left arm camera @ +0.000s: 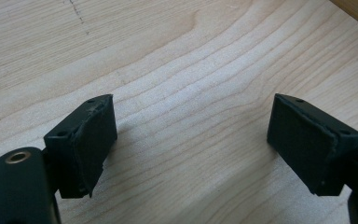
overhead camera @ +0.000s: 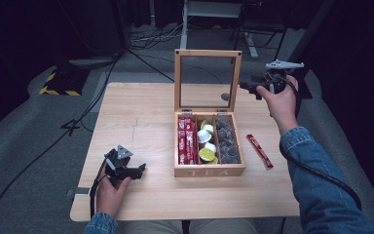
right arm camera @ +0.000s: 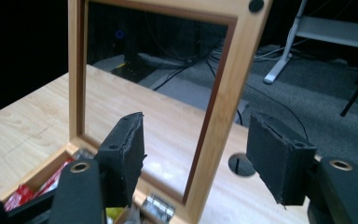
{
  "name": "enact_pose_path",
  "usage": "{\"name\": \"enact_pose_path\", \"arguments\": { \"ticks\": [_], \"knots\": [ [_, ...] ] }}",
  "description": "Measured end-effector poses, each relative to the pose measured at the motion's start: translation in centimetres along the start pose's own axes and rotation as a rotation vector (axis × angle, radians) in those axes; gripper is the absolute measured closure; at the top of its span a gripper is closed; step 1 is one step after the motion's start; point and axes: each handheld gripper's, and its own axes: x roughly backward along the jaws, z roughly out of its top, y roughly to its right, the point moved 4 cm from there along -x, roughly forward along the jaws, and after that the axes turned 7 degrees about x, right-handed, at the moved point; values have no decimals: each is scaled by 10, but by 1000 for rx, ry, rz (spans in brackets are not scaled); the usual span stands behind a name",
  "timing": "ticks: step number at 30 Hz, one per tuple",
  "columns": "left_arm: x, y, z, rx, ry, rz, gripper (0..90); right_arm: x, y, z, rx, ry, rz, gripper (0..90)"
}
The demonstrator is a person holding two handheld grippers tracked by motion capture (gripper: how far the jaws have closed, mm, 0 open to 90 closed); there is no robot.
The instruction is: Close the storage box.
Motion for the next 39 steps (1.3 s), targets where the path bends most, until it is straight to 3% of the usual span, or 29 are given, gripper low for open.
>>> {"name": "enact_pose_path", "arguments": {
  "ticks": [6, 14, 18, 25, 27, 35, 39],
  "knots": [
    [0, 0, 0, 0, 1, 0, 161, -17, 4, 12, -6, 5, 16, 365],
    [0, 0, 0, 2, 3, -1, 161, -39, 23, 22, -16, 6, -12, 361],
    [0, 0, 0, 4, 1, 0, 161, -49, 30, 26, -46, 14, -17, 361],
    [0, 0, 0, 3, 1, -1, 161, -66, 40, 26, -52, -11, -34, 370],
    [0, 0, 0, 1, 0, 0, 161, -71, 43, 24, -32, -33, -48, 377],
    [0, 0, 0, 2, -3, -2, 161, -79, 42, 22, -22, -37, -8, 408],
    [0, 0, 0, 1, 1, 0, 161, -83, 41, 20, -8, -61, -12, 428]
  ]
}}
